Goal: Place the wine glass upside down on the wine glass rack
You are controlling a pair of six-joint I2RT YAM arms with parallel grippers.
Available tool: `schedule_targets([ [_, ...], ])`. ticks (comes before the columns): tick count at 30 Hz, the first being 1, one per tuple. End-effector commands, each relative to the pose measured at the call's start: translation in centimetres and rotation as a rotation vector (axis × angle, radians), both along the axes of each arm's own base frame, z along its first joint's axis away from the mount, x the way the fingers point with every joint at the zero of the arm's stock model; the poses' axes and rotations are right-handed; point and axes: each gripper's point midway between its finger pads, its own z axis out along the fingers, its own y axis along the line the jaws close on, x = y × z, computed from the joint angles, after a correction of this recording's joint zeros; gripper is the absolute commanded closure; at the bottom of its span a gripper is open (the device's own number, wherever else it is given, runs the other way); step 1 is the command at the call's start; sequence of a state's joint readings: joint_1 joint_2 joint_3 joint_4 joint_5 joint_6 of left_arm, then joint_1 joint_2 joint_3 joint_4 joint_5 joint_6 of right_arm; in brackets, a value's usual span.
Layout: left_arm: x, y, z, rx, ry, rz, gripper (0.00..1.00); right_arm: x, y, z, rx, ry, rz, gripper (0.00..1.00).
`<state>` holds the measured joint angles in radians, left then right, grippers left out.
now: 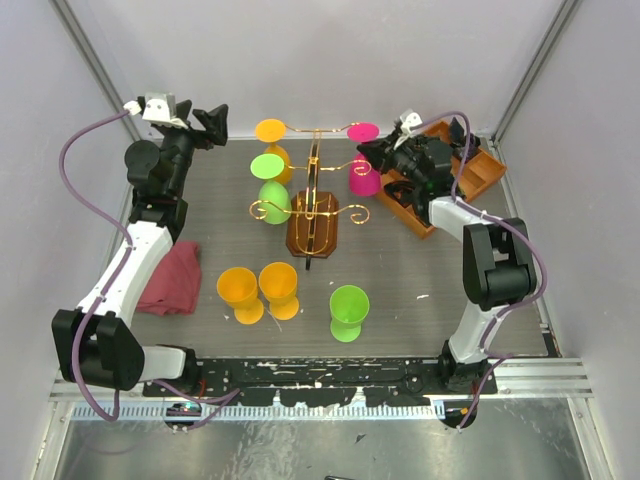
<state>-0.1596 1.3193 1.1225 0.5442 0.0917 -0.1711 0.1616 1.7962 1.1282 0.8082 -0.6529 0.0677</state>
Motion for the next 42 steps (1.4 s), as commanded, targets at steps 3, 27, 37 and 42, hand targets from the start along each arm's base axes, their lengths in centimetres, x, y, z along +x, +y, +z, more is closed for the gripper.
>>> schedule_targets([
  [3,0.0,0.4,0.6,0.009,-0.025,0.012,0.13,0.6,0.9,4.0,0.038,-0.119,0.037,0.99],
  [27,0.7,0.2,0.4,0.004,-0.017,0.008,0.13,4.0,1.5,3.8,0.081,-0.124,-0.093,0.99],
  [37,0.4,0.4,0.0,0.004,-0.008,0.011,0.13,5.0,-0.3,2.9,0.087,-0.103,-0.216,0.98],
  [42,0.2,0.5,-0.2,0.004,-0.004,0.013,0.13,4.4,-0.8,2.7,0.078,-0.101,-0.235,0.97],
])
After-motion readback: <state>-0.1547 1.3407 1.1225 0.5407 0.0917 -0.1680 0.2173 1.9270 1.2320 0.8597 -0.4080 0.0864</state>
